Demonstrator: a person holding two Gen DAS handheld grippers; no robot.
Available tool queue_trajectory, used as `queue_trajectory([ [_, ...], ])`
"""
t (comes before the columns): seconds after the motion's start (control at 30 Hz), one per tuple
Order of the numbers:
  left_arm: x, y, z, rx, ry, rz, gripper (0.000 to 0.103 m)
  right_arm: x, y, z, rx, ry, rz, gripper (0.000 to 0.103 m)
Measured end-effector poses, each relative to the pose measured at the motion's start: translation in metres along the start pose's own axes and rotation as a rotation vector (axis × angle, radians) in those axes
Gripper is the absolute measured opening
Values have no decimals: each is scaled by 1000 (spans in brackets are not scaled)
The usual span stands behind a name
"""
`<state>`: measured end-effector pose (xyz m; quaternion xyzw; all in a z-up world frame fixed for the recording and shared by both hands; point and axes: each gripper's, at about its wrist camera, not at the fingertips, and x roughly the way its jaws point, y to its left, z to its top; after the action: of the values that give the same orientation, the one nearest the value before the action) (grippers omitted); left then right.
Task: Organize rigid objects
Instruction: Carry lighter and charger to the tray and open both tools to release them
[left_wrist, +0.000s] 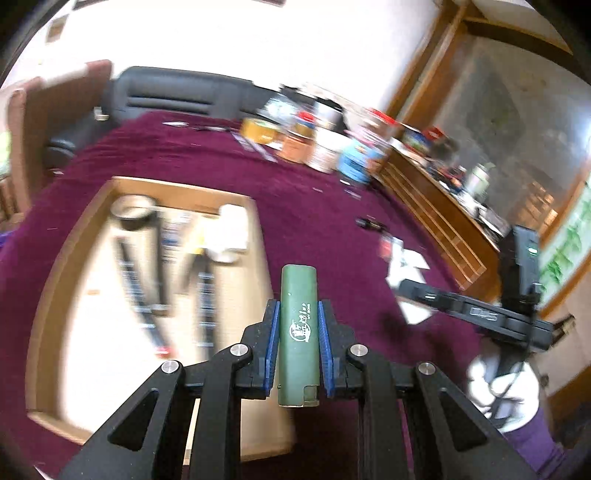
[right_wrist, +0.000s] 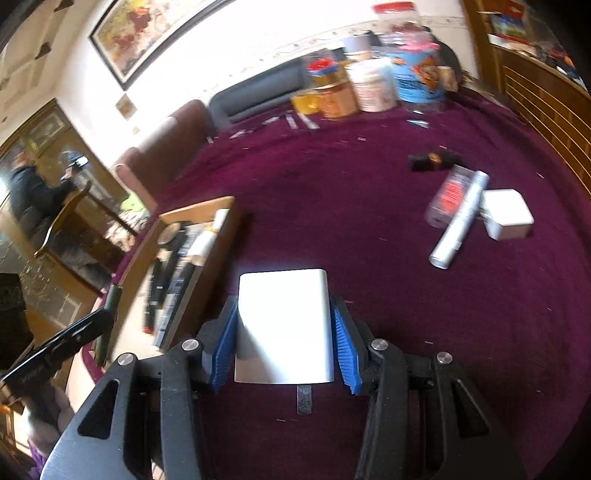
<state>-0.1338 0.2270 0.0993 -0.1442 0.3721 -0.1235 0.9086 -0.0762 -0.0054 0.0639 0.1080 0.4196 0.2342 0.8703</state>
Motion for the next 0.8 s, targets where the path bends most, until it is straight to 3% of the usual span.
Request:
queue_trajectory([
  [0.2,-3,68,1,-94,32,153,16,18,42,6,-46,35,75,46],
  [0.43,34,118,-5,-106,177,323,16,41,86,3,-116,83,116,46],
  [0.5,54,124,-1,-99,231,337,16,46,95,0,-133,98,123,46],
  [0.8,102,118,38,-29,281,400,19,60,112,-6,-158,137,119,46],
])
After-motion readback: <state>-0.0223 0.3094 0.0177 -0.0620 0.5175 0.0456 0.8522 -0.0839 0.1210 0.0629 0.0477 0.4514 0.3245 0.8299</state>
